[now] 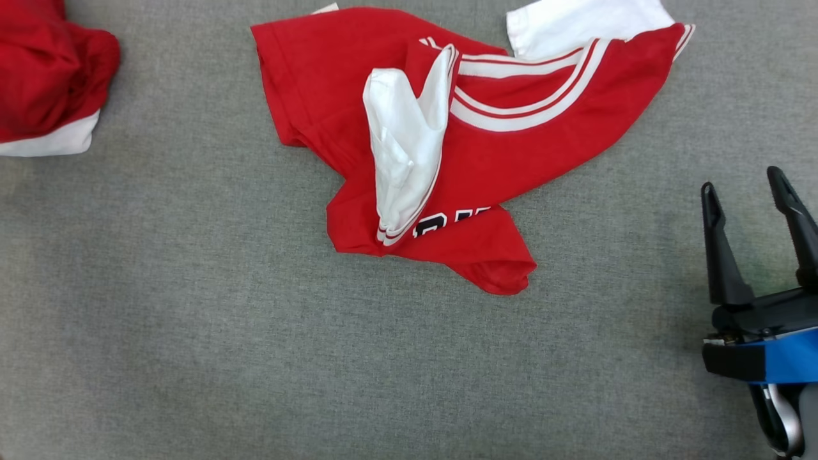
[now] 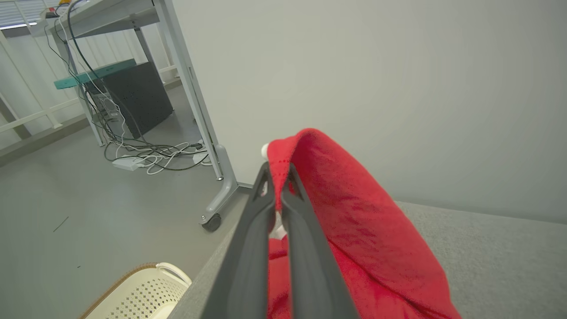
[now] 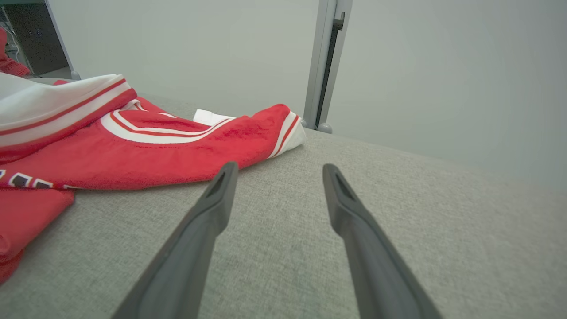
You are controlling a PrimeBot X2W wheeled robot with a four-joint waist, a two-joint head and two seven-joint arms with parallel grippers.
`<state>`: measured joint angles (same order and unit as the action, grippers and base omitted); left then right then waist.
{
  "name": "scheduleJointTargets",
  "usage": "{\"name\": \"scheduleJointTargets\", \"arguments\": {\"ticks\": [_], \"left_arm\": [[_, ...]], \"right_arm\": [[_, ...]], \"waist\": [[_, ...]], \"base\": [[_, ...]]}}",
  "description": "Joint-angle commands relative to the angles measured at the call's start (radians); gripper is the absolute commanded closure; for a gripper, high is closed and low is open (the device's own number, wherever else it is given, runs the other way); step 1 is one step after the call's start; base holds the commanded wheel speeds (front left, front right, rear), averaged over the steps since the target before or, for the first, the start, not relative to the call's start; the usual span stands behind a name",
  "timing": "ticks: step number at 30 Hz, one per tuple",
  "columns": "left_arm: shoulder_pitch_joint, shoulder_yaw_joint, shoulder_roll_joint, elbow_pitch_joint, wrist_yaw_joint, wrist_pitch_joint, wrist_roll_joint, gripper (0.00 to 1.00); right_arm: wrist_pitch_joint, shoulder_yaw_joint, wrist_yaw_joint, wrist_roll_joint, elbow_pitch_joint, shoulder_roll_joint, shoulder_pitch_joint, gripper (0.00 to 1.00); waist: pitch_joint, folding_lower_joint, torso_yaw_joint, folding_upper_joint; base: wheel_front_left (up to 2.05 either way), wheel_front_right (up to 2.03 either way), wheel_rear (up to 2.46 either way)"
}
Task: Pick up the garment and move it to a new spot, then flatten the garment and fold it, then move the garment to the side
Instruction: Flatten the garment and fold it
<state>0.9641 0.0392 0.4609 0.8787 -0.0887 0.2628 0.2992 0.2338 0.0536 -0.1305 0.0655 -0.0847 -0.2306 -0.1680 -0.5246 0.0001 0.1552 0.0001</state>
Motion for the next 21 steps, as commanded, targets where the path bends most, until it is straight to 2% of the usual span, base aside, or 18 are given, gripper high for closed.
{"name": "scheduleJointTargets", "arguments": {"ticks": [1,10,11,12,13,15,21], "left_arm": [[-0.022,0.009,-0.024,0.029,0.001,0.003,0.003,1.0],[-0.068,0.064,-0.102,0.204,0.017,0.003,0.035,1.0],[-0.066,0.068,-0.104,0.218,0.019,0.003,0.034,0.73],[-0.059,0.068,-0.106,0.223,0.023,0.003,0.031,0.18],[-0.055,0.075,-0.109,0.224,0.029,0.003,0.032,0.0],[-0.053,0.093,-0.116,0.21,0.03,0.003,0.038,0.0],[-0.087,0.175,-0.1,0.033,0.043,0.003,0.004,0.0]], "right_arm": [[-0.01,0.009,-0.001,-0.006,-0.026,-0.012,0.012,0.0],[-0.055,0.022,-0.001,-0.018,-0.154,-0.025,0.038,0.0],[-0.061,0.022,-0.001,-0.017,-0.161,-0.026,0.04,0.0],[-0.064,0.022,-0.001,-0.015,-0.169,-0.027,0.043,0.0],[-0.067,0.022,-0.001,-0.016,-0.175,-0.027,0.046,0.0],[-0.071,0.023,-0.001,-0.014,-0.178,-0.029,0.049,0.0],[-0.052,0.018,-0.001,0.001,-0.132,-0.009,0.049,0.0]], "waist": [[-0.018,-0.0001,0.005,-0.0001],[-0.049,-0.0001,0.007,-0.0001],[-0.05,-0.0001,0.006,-0.0001],[-0.051,-0.0001,0.006,-0.0001],[-0.051,-0.0001,0.006,-0.0001],[-0.05,-0.0001,0.008,-0.0001],[-0.008,-0.0001,0.006,-0.0001]], "base": [[0.0,0.0,0.0],[0.0,0.0,0.0],[0.0,0.0,0.0],[0.0,0.0,0.0],[0.0,0.0,0.0],[0.0,0.0,0.0],[0.0,0.0,0.0]]}}
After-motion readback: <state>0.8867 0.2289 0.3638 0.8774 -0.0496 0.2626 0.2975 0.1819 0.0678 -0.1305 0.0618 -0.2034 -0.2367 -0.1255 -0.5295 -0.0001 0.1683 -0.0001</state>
